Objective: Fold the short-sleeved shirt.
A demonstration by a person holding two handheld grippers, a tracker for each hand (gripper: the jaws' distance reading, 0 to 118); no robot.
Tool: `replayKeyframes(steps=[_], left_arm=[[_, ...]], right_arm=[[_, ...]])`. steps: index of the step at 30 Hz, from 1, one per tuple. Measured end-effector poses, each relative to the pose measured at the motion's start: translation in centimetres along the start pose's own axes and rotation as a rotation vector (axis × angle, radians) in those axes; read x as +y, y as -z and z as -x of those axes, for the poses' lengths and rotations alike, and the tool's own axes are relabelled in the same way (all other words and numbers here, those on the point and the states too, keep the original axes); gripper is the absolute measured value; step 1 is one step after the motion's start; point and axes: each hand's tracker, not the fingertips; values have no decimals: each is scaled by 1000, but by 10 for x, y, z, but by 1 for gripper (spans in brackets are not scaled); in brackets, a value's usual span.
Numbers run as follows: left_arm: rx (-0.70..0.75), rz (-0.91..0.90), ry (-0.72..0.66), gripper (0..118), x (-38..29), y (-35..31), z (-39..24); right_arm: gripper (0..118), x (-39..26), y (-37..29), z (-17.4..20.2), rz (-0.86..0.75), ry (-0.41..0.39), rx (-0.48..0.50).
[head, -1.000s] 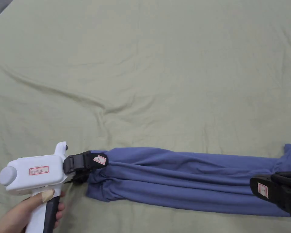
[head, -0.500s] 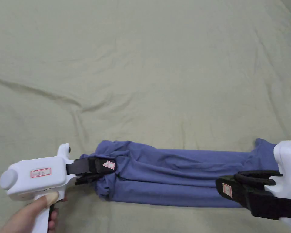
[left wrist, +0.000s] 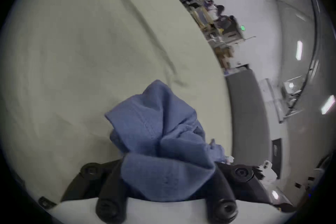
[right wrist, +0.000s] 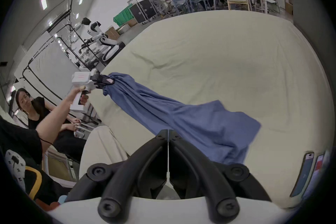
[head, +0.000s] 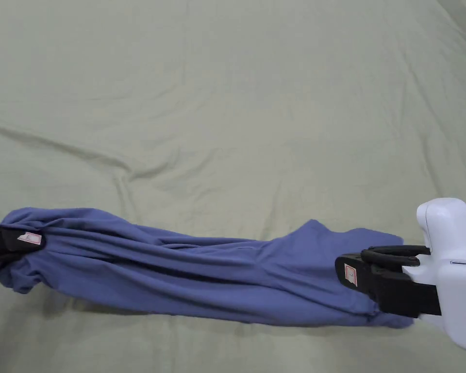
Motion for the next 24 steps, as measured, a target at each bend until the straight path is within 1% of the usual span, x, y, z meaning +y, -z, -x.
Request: replayKeyframes(steps=[1,3,5,6,9,10,12,16,19,20,21,22,23,24], left_arm=[[49,-10,18,7,-7,-6,-16],[55,-1,42,7,-12,-8,-40],[81,-16,99,7,-22,-8,-75],[-75,26,23,7,-39,-3,-105],[-6,49,160,7,-69,12,-174],[-2,59,205,7,-79,23,-182],[-7,99,256,7,-104,47,-221],[-8,195,322,7,-154,109,-269],[48,239,338,8,-184,161,-283],[96,241,343,8,-190,174,-282],[128,236,314,10,-195,183,-278],[101,221,303,16,-198,187,-275],[53,180,252,25,-197,182,-272],[-11,182,198,51,-191,172,-268]], right_arm=[[4,1,2,2,1,-3,-16],[4,0,4,3,0,1,-47],[4,-2,5,0,-1,15,-55],[4,-3,5,-2,0,29,-55],[4,-7,1,-6,-2,40,-58],[4,-9,-1,-7,-1,37,-65],[4,-12,-5,-11,2,33,-76],[4,-21,-15,-23,-3,41,-96],[4,-29,-23,-32,-6,61,-108],[4,-31,-25,-34,-6,68,-110],[4,-32,-27,-36,-7,76,-115],[4,-33,-29,-38,-8,84,-127],[4,-35,-31,-39,-13,89,-147],[4,-36,-32,-39,-18,89,-166]])
